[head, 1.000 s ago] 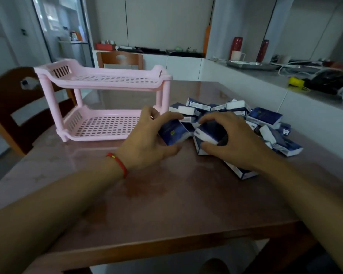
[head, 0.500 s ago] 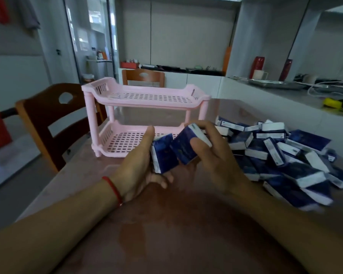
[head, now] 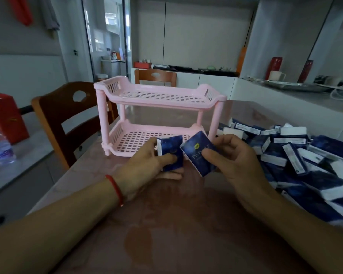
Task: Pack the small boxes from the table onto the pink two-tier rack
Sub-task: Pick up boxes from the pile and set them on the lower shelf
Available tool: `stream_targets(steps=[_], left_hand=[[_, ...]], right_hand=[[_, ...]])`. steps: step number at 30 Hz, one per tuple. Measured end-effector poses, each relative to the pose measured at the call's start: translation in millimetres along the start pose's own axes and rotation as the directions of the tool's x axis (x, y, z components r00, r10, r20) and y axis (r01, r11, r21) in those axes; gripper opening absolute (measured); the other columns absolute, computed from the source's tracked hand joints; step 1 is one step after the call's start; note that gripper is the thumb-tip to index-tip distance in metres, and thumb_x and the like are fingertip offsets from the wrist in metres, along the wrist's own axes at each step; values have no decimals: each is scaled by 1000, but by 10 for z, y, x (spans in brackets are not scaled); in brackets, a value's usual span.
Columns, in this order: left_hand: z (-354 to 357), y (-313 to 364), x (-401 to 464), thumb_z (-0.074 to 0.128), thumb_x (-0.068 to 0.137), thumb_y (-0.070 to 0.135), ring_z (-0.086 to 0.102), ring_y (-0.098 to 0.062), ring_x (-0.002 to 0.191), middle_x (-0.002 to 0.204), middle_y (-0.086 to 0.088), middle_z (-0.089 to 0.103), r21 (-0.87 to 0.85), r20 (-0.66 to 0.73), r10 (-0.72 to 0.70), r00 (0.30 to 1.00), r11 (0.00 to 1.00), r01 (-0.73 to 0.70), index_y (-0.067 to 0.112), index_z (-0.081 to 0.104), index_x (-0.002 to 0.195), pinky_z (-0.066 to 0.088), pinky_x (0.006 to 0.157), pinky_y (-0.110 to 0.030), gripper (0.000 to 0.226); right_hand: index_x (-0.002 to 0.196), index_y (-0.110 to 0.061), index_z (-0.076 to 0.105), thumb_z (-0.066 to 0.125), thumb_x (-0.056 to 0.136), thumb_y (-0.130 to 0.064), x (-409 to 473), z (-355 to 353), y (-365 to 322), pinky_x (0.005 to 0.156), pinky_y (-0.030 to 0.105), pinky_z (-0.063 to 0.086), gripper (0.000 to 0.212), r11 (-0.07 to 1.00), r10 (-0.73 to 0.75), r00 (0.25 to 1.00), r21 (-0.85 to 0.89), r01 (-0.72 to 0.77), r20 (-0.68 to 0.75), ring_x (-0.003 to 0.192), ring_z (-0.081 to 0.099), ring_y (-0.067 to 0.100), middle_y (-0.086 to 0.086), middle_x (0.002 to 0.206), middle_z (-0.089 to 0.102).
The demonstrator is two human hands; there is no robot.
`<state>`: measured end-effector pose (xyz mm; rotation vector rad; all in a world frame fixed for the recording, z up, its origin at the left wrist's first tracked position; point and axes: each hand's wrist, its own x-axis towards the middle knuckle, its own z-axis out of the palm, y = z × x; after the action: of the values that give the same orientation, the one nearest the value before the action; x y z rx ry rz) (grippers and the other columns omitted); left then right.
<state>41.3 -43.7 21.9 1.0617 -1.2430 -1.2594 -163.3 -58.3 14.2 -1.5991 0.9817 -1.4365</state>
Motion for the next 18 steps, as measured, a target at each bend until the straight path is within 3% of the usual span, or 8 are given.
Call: stream_targets(steps=[2, 4, 8, 10, 11, 13, 14, 18], left_hand=[[-25, 18, 2, 63, 94, 4, 69, -33, 66, 104, -10, 70, 305, -56, 155, 986, 943, -131, 8, 45, 120, 61, 53, -38, 32], [-37, 32, 6, 65, 94, 13, 59, -16, 51, 95, -4, 66, 405, -90, 205, 975, 902, -153, 10, 43, 114, 51, 42, -30, 30], [46, 10, 60, 60, 95, 16, 61, -16, 72, 84, 2, 64, 309, -103, 144, 984, 945, -106, 18, 45, 107, 50, 46, -26, 20], [113, -11, 216, 65, 86, 9, 58, -19, 76, 68, 7, 61, 311, -118, 138, 983, 946, -96, 23, 51, 90, 43, 49, -8, 20], [101, -46, 247, 64, 83, 3, 55, -17, 76, 66, 10, 57, 385, -54, 174, 983, 912, -140, 23, 54, 86, 40, 51, -3, 23], [89, -110, 269, 59, 90, 1, 53, -8, 79, 83, 13, 51, 516, 14, 194, 981, 839, -174, 22, 58, 105, 46, 71, -4, 26], [120, -111, 223, 58, 94, 9, 54, -5, 85, 93, 11, 50, 568, 13, 192, 981, 806, -165, 28, 51, 114, 49, 83, -12, 28], [114, -143, -109, 67, 90, 39, 57, -5, 110, 123, 6, 50, 577, 142, 309, 941, 746, -332, 35, 42, 123, 53, 96, -30, 42]], right_hand=[[103, -16, 61, 79, 81, -12, -19, -7, 0, 82, 39, 61, 29, 1000, 14, 1000, 8, -14, -6, 99, 73, 18, 1, 107, 75], [112, -20, 59, 78, 81, -6, -36, 13, -13, 79, 36, 62, 38, 1000, 23, 1000, 17, -23, 10, 100, 72, 13, -1, 110, 73], [116, -24, 65, 76, 84, -6, -45, 88, 31, 76, 30, 62, 38, 994, -3, 999, -113, 7, 34, 99, 70, 9, -7, 108, 73], [115, -29, 63, 78, 85, -16, -56, 157, 60, 78, 30, 62, 36, 985, -5, 999, -170, 12, 42, 100, 69, 6, -10, 109, 72], [115, -30, 62, 78, 85, -20, -59, 183, 70, 79, 29, 61, 36, 982, 2, 999, -188, 6, 41, 99, 69, 4, -11, 109, 71], [117, -28, 60, 78, 85, -21, -58, 221, 80, 79, 24, 59, 37, 986, 23, 998, -166, -12, 64, 98, 69, 1, -10, 110, 72], [120, -26, 60, 77, 86, -19, -60, 226, 83, 80, 24, 59, 38, 992, 41, 995, -119, -30, 93, 98, 69, 1, -8, 111, 72], [125, -32, 61, 71, 85, -26, -38, 166, 81, 88, 46, 60, 42, 984, 129, 973, 98, -149, 192, 107, 70, 19, 2, 119, 68]])
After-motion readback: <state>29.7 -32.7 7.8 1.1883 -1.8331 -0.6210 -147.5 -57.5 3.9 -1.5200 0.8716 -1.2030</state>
